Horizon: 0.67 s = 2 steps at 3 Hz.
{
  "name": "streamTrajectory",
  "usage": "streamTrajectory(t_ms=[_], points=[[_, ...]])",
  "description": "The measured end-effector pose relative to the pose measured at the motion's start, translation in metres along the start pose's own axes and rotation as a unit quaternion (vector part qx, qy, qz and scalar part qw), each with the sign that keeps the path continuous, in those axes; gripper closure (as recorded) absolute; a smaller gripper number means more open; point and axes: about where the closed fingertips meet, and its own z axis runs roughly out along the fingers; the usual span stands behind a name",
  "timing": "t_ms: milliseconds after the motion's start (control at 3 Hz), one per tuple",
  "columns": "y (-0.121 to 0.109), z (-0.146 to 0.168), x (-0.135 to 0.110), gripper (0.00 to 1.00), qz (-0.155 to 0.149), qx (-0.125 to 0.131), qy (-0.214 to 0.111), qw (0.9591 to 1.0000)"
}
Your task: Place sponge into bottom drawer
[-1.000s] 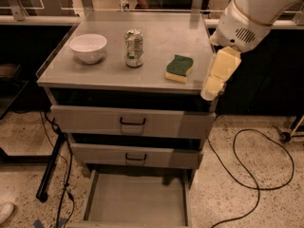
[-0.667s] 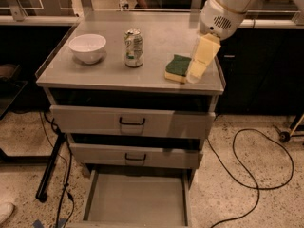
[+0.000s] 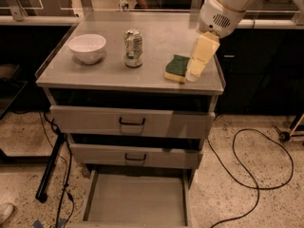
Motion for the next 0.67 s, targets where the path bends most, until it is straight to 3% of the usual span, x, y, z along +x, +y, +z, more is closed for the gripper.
streamTrajectory(t_ms=[333, 667], points=[[-0.016, 0.006, -0.007, 0.00, 0.001, -0.001, 0.006, 1.0000], [-0.062, 0.013, -0.034, 0.00, 0.003, 0.017, 0.008, 0.9998]])
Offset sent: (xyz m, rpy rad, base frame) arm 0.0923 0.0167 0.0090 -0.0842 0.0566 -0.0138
